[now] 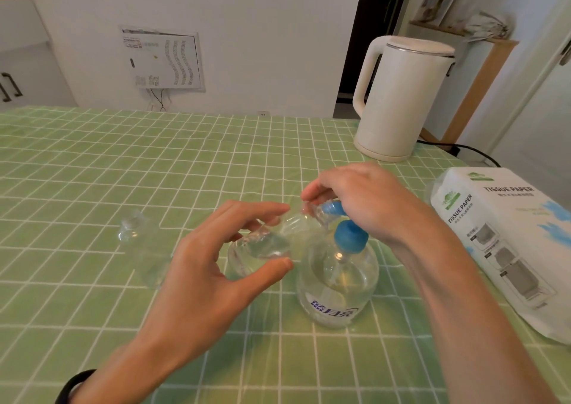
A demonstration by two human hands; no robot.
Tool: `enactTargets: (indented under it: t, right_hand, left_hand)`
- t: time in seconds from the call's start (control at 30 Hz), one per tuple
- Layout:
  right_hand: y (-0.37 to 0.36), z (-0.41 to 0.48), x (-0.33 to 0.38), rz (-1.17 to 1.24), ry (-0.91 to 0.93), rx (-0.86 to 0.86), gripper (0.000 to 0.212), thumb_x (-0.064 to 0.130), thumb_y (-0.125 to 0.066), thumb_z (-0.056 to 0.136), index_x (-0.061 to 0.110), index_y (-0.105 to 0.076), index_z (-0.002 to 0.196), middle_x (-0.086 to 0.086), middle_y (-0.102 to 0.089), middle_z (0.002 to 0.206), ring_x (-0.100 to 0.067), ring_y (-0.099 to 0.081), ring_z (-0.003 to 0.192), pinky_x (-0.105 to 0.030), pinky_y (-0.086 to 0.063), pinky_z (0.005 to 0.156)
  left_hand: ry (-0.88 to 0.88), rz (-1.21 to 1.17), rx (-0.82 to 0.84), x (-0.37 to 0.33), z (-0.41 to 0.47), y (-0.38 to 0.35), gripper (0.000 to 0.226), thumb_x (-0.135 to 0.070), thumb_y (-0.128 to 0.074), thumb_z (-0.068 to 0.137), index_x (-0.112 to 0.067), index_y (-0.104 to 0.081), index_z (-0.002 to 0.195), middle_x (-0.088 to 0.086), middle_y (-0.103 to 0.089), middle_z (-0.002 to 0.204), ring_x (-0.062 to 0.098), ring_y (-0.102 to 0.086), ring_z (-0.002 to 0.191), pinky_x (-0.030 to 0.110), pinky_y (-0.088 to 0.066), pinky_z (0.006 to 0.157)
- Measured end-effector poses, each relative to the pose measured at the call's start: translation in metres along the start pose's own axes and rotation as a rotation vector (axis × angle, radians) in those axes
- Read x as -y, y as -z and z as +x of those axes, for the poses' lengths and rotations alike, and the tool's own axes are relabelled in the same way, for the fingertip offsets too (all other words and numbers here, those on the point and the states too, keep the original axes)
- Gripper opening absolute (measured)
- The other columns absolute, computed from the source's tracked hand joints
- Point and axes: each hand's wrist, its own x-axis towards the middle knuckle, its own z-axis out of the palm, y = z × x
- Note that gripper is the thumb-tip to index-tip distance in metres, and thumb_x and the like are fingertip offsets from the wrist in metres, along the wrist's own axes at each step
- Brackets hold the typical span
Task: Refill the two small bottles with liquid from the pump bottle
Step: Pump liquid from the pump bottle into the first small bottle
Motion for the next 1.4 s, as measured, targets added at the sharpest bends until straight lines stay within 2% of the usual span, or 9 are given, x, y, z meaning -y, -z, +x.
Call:
enactTargets:
  t: [0.13, 0.2, 0.3, 0.43, 0.57, 0.73, 0.93, 1.13, 1.4]
  right_hand:
    - [-0.0011, -0.0002, -0.0018, -0.073, -0.035, 0.034, 0.039, 0.018, -0.05, 0.098, 0.02, -0.083, 0.078, -0.002, -0.079, 0.104, -0.016, -0.069, 0.098, -0.025, -0.047, 0.071]
    - [-0.0007, -0.0011, -0.0025, -0.104, -0.024, 0.042, 0.04, 0.019, -0.048, 0.099, 0.021, -0.082, 0.077, 0.0, -0.076, 0.106, -0.018, -0.068, 0.101, -0.025, -0.043, 0.067]
    - [-0.0003, -0.0037, -0.0028, -0.069, 0.001, -0.017, 0.036, 0.025, -0.05, 0.099, 0.019, -0.082, 0.084, -0.002, -0.079, 0.099, -0.022, -0.071, 0.099, -0.03, -0.051, 0.077]
    - [0.0003, -0.0045, -0.0036, -0.03, 0.084, -0.065, 0.038, 0.03, -0.052, 0.099, 0.001, -0.077, 0.099, -0.015, -0.079, 0.101, -0.036, -0.071, 0.106, -0.042, -0.055, 0.097]
    - [-0.0001, -0.0024, -0.002, 0.027, 0.093, -0.044, 0.033, 0.027, -0.053, 0.101, 0.015, -0.081, 0.088, 0.008, -0.082, 0.086, -0.017, -0.076, 0.096, -0.034, -0.057, 0.093]
    - [-0.0019, 0.0002, -0.004, 0.054, 0.058, 0.085, 0.031, 0.025, -0.057, 0.101, 0.024, -0.084, 0.086, 0.018, -0.08, 0.089, 0.005, -0.071, 0.085, -0.021, -0.046, 0.077]
    - [-0.0011, -0.0003, -0.005, 0.095, 0.071, 0.032, 0.031, 0.023, -0.056, 0.101, 0.015, -0.083, 0.089, 0.009, -0.082, 0.09, -0.008, -0.074, 0.095, -0.023, -0.05, 0.082]
    - [0.001, -0.0015, -0.0039, 0.134, 0.144, 0.028, 0.029, 0.024, -0.055, 0.103, 0.016, -0.081, 0.091, 0.009, -0.082, 0.088, 0.001, -0.075, 0.084, -0.022, -0.053, 0.083]
    - [-0.0011, -0.0007, -0.0064, 0.107, 0.093, 0.152, 0.029, 0.023, -0.059, 0.099, 0.017, -0.086, 0.089, 0.016, -0.081, 0.093, 0.003, -0.071, 0.09, -0.018, -0.047, 0.078]
  left_hand:
    - [0.018, -0.011, 0.005, 0.0012, -0.0025, -0.0008, 0.047, -0.045, -0.077, 0.079, -0.046, -0.067, 0.125, -0.014, -0.073, 0.119, 0.018, -0.069, 0.113, 0.027, -0.053, 0.096]
    - [0.023, -0.014, 0.004, 0.0004, -0.0037, -0.0013, 0.047, -0.045, -0.077, 0.079, -0.045, -0.068, 0.125, -0.014, -0.073, 0.119, 0.017, -0.069, 0.113, 0.029, -0.054, 0.095]
    - [0.018, -0.016, 0.001, -0.0019, -0.0038, -0.0014, 0.047, -0.045, -0.077, 0.079, -0.045, -0.068, 0.125, -0.015, -0.073, 0.118, 0.016, -0.069, 0.113, 0.03, -0.054, 0.095]
    - [0.007, -0.014, -0.007, -0.0047, -0.0035, -0.0009, 0.047, -0.044, -0.077, 0.078, -0.044, -0.068, 0.124, -0.015, -0.074, 0.118, 0.016, -0.069, 0.114, 0.031, -0.053, 0.095]
    - [0.016, -0.01, -0.004, -0.0048, -0.0035, -0.0007, 0.048, -0.046, -0.076, 0.078, -0.044, -0.068, 0.124, -0.014, -0.074, 0.117, 0.016, -0.069, 0.113, 0.03, -0.054, 0.094]
    - [0.018, -0.01, 0.001, 0.0001, -0.0028, -0.0006, 0.047, -0.044, -0.077, 0.078, -0.045, -0.068, 0.124, -0.014, -0.073, 0.118, 0.016, -0.069, 0.112, 0.025, -0.053, 0.095]
    - [0.012, 0.0, -0.004, 0.0012, -0.0048, -0.0019, 0.049, -0.045, -0.078, 0.078, -0.047, -0.066, 0.126, -0.015, -0.073, 0.12, 0.016, -0.07, 0.113, 0.038, -0.057, 0.094]
    - [0.016, -0.01, -0.004, -0.0002, -0.0043, -0.0018, 0.05, -0.045, -0.078, 0.078, -0.047, -0.066, 0.127, -0.014, -0.074, 0.119, 0.017, -0.07, 0.113, 0.042, -0.057, 0.095]
    - [0.017, -0.013, 0.006, 0.0012, -0.0028, -0.0003, 0.047, -0.043, -0.078, 0.078, -0.048, -0.067, 0.124, -0.013, -0.073, 0.118, 0.02, -0.07, 0.111, 0.031, -0.054, 0.095]
